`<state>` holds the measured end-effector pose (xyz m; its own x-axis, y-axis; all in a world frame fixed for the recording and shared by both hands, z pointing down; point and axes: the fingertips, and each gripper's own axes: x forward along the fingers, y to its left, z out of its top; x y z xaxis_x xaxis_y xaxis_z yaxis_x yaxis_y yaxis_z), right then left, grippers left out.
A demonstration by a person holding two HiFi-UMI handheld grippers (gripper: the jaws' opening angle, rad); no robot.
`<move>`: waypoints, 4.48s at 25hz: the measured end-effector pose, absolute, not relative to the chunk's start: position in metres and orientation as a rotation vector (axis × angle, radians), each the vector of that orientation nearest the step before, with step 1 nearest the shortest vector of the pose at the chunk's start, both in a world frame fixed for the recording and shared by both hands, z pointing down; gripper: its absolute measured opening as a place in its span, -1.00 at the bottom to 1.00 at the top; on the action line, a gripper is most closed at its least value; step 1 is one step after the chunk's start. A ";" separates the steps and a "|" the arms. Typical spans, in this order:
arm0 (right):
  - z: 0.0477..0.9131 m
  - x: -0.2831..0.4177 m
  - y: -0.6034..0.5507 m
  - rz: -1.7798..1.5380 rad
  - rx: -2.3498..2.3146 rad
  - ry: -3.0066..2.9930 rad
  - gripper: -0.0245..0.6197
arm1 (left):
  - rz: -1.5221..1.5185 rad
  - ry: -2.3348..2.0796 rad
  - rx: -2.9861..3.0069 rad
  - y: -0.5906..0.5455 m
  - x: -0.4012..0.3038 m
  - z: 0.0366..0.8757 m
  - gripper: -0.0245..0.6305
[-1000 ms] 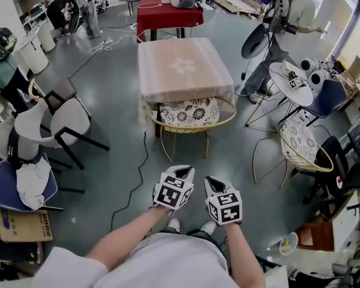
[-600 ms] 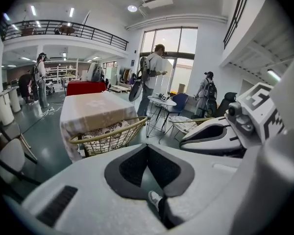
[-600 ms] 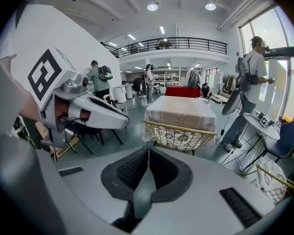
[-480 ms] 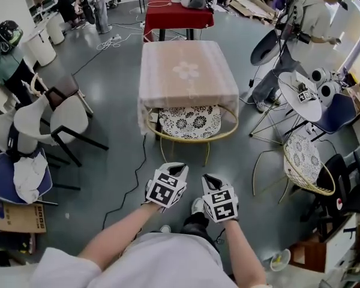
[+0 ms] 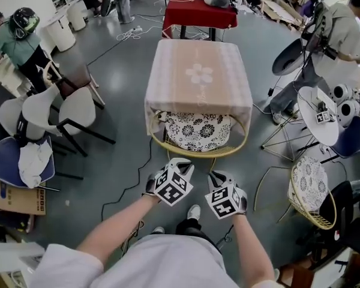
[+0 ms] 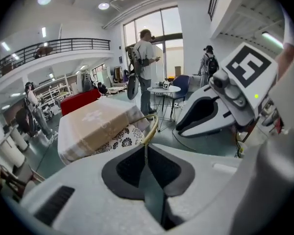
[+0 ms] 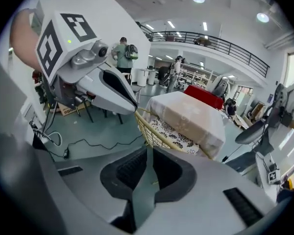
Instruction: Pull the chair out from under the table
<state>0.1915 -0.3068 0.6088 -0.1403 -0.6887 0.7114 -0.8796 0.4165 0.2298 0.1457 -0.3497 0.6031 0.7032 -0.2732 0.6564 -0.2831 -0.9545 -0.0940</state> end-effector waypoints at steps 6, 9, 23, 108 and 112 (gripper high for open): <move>0.625 0.209 -0.335 0.123 1.121 -1.867 -0.91 | 1.346 -0.385 2.962 -0.372 0.160 0.625 -0.73; 0.629 0.214 -0.349 0.054 1.041 -1.865 -0.90 | 1.477 -0.323 2.982 -0.379 0.163 0.637 -0.70; 0.675 0.221 -0.372 -0.144 0.675 -1.795 -0.55 | 1.895 -0.017 2.954 -0.387 0.171 0.688 -0.51; 0.709 0.134 -0.130 -0.098 0.428 -1.687 -0.84 | 2.129 0.275 2.822 -0.140 0.088 0.719 -0.72; 0.709 0.131 -0.116 -0.099 0.423 -1.678 -0.84 | 2.121 0.294 2.828 -0.126 0.084 0.719 -0.72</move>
<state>0.1307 -0.1163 0.7091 -0.0930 -0.3308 0.9391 -0.2184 0.9270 0.3049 0.0840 -0.1259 0.7192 0.3006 -0.1092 0.9475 0.3627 -0.9057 -0.2194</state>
